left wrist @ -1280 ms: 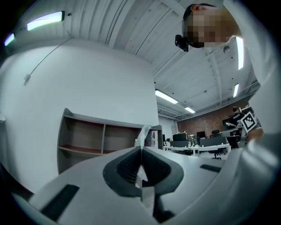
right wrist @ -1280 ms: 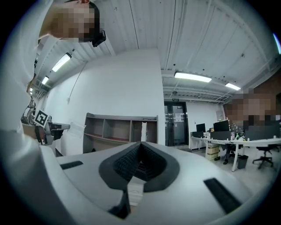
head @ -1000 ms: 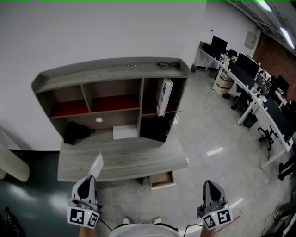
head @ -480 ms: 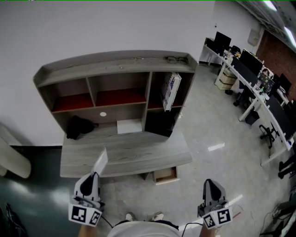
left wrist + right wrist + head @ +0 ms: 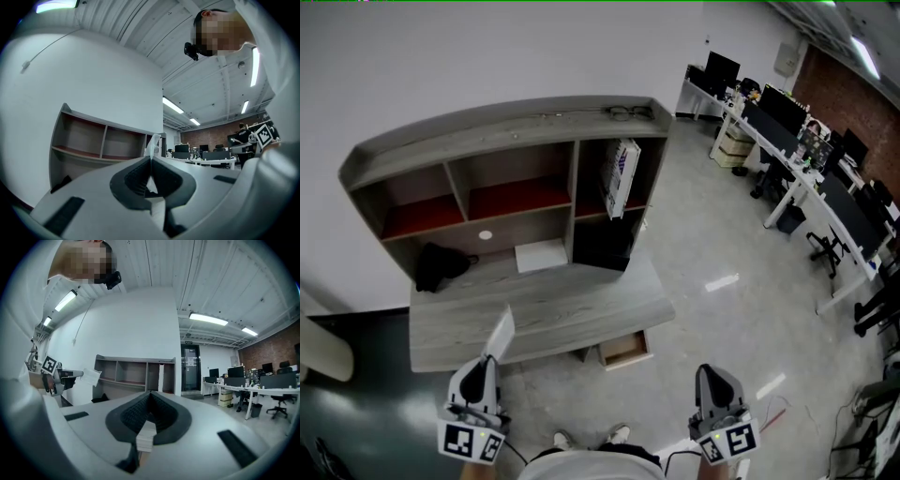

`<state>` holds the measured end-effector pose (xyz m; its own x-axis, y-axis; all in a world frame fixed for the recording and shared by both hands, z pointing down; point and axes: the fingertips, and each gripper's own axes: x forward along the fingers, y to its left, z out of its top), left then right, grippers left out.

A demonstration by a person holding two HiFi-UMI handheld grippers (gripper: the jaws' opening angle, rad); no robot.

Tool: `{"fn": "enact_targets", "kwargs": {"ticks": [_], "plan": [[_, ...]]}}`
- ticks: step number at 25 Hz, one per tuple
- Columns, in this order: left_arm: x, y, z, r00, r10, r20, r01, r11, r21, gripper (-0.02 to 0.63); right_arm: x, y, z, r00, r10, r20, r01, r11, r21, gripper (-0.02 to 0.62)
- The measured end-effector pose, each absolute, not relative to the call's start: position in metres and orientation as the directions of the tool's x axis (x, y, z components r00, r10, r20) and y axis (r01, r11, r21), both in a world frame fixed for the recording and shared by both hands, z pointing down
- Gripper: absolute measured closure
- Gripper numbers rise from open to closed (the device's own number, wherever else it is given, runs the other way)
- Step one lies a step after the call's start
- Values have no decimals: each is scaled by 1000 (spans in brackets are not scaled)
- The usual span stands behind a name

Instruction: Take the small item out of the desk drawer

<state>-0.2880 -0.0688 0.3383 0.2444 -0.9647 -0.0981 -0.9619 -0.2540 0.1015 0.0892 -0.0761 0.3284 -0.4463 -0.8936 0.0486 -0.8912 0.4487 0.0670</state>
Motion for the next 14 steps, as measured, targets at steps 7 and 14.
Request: {"fn": "enact_targets", "kwargs": {"ticks": [7,14], "plan": [[-282,-63,341,255,-962,-93,-959,-264,99,588,89,-68,335,-449,-892,57,-891,452,55,574],[-282,-56,336,249,-964,-94,-962,-257,88,588,88,-66,335,-462,-886,48,-885,464,49,575]]}}
